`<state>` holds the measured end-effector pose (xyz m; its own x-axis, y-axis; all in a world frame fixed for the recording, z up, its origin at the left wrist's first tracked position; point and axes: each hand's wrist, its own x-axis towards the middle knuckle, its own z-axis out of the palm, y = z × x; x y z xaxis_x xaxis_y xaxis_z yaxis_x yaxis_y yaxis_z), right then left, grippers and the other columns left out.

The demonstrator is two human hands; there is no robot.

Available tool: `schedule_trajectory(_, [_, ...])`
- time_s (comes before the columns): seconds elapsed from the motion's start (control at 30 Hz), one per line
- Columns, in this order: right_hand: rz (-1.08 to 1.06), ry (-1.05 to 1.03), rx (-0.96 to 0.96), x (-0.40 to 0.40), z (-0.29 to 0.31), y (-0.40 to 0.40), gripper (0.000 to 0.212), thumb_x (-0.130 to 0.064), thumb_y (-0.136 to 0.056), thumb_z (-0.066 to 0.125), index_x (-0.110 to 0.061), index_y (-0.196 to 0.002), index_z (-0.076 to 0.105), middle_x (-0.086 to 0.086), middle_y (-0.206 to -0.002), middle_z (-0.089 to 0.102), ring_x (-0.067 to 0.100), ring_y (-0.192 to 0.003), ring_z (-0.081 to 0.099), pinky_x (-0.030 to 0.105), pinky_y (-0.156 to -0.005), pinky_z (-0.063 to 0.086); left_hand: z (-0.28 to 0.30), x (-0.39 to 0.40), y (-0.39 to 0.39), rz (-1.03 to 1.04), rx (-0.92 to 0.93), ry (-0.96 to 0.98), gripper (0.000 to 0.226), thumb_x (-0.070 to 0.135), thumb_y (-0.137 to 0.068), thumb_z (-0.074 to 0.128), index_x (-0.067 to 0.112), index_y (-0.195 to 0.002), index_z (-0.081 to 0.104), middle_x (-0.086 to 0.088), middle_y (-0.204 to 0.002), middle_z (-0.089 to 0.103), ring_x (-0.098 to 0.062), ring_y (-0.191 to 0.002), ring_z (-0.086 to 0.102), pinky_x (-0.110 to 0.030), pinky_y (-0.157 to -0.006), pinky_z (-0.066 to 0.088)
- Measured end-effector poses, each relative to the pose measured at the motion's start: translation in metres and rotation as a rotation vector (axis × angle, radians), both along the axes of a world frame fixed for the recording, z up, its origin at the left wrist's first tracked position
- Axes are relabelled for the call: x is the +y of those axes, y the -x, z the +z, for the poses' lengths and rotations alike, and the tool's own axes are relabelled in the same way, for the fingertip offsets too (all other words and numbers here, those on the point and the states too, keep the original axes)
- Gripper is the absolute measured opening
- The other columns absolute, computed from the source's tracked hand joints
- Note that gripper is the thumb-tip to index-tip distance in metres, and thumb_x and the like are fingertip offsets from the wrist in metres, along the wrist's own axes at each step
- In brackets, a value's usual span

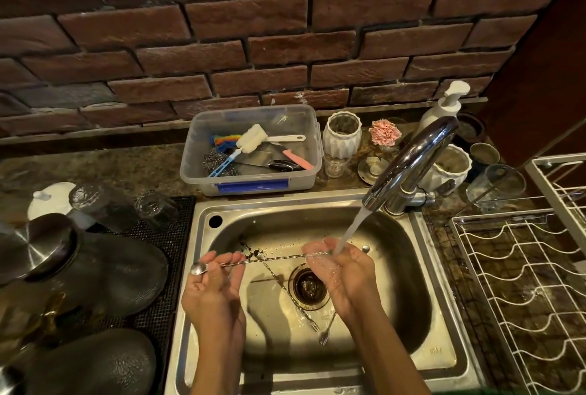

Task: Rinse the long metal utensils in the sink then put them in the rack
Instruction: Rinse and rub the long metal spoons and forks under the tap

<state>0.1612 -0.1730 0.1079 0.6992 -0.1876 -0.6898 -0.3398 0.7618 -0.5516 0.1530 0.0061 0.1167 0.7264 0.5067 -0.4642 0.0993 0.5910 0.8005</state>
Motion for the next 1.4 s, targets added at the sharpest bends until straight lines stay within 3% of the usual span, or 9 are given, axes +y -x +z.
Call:
schedule_trajectory(0.17, [0.005, -0.026, -0.051, 0.0, 0.005, -0.002, 0.025, -0.005, -0.108, 0.034, 0.004, -0.103, 0.057, 0.023, -0.086, 0.077, 0.038, -0.085, 0.077, 0.039, -0.069, 0.064, -0.004, -0.004, 0.0, 0.049, 0.027, 0.066, 0.017, 0.004, -0.106, 0.043, 0.009, -0.104, 0.058, -0.016, -0.098, 0.066, -0.023, -0.086, 0.075, -0.03, -0.076, 0.064])
schedule_trajectory(0.33, [0.036, -0.01, -0.111, 0.001, 0.005, 0.003, 0.02, -0.005, -0.081, 0.067, 0.004, -0.098, 0.063, 0.026, -0.1, 0.075, 0.036, -0.092, 0.075, 0.038, -0.072, 0.063, -0.005, -0.008, -0.001, 0.074, 0.055, 0.086, 0.014, 0.004, -0.106, 0.043, 0.009, -0.103, 0.057, -0.014, -0.095, 0.066, -0.028, -0.092, 0.072, -0.037, -0.084, 0.063])
schedule_trajectory(0.43, [-0.03, -0.009, -0.066, -0.002, 0.0, 0.004, 0.012, 0.003, -0.092, 0.061, 0.007, -0.103, 0.062, 0.026, -0.103, 0.074, 0.035, -0.094, 0.076, 0.036, -0.07, 0.063, -0.004, -0.016, 0.004, 0.07, 0.07, 0.131, 0.014, 0.005, -0.106, 0.044, 0.009, -0.103, 0.057, -0.011, -0.083, 0.074, -0.023, -0.083, 0.077, -0.031, -0.078, 0.064])
schedule_trajectory(0.6, [0.131, -0.017, -0.019, 0.004, -0.002, 0.007, 0.025, 0.001, -0.091, 0.062, 0.013, -0.112, 0.057, 0.027, -0.101, 0.075, 0.035, -0.095, 0.075, 0.044, -0.089, 0.06, -0.004, -0.032, 0.009, 0.03, 0.13, 0.139, 0.017, 0.003, -0.106, 0.042, 0.007, -0.103, 0.058, -0.019, -0.095, 0.069, -0.027, -0.089, 0.073, -0.033, -0.076, 0.064])
schedule_trajectory(0.7, [0.099, -0.049, 0.008, -0.002, 0.001, 0.004, 0.025, -0.012, -0.101, 0.053, 0.011, -0.111, 0.057, 0.031, -0.102, 0.074, 0.039, -0.091, 0.075, 0.042, -0.076, 0.063, -0.001, -0.027, 0.01, 0.028, 0.13, 0.114, 0.018, 0.001, -0.106, 0.042, 0.007, -0.1, 0.059, -0.016, -0.083, 0.074, -0.022, -0.076, 0.077, -0.037, -0.079, 0.063])
schedule_trajectory(0.9, [0.095, -0.147, 0.044, -0.001, 0.0, 0.003, 0.077, -0.057, -0.102, 0.026, 0.011, -0.106, 0.062, 0.034, -0.101, 0.073, 0.035, -0.089, 0.076, 0.037, -0.068, 0.061, 0.003, -0.012, 0.011, 0.067, 0.076, 0.098, 0.015, 0.002, -0.106, 0.042, 0.006, -0.106, 0.057, -0.007, -0.073, 0.076, -0.024, -0.083, 0.074, -0.033, -0.077, 0.064])
schedule_trajectory(1.1, [0.115, -0.131, -0.059, 0.003, 0.001, 0.003, 0.025, -0.007, -0.103, 0.046, 0.013, -0.109, 0.06, 0.033, -0.104, 0.072, 0.042, -0.095, 0.074, 0.041, -0.071, 0.063, 0.0, 0.002, 0.011, 0.121, 0.101, 0.111, 0.016, 0.005, -0.106, 0.045, 0.008, -0.102, 0.06, -0.017, -0.098, 0.068, -0.028, -0.093, 0.071, -0.032, -0.074, 0.065])
schedule_trajectory(1.3, [0.041, -0.178, -0.001, -0.005, 0.004, 0.006, 0.053, -0.04, -0.104, 0.043, 0.01, -0.109, 0.059, 0.034, -0.099, 0.073, 0.041, -0.09, 0.075, 0.044, -0.071, 0.062, -0.003, -0.007, 0.007, 0.072, 0.067, 0.14, 0.011, 0.008, -0.105, 0.047, 0.006, -0.106, 0.058, -0.014, -0.088, 0.074, -0.027, -0.089, 0.075, -0.026, -0.071, 0.064])
schedule_trajectory(1.4, [-0.009, -0.173, -0.06, -0.014, 0.005, 0.01, 0.03, -0.013, -0.102, 0.052, 0.015, -0.112, 0.055, 0.037, -0.104, 0.07, 0.043, -0.097, 0.073, 0.045, -0.076, 0.063, -0.003, -0.022, 0.006, 0.008, 0.079, 0.178, 0.01, 0.011, -0.104, 0.05, 0.006, -0.104, 0.059, -0.007, -0.079, 0.079, -0.023, -0.087, 0.078, -0.019, -0.059, 0.061])
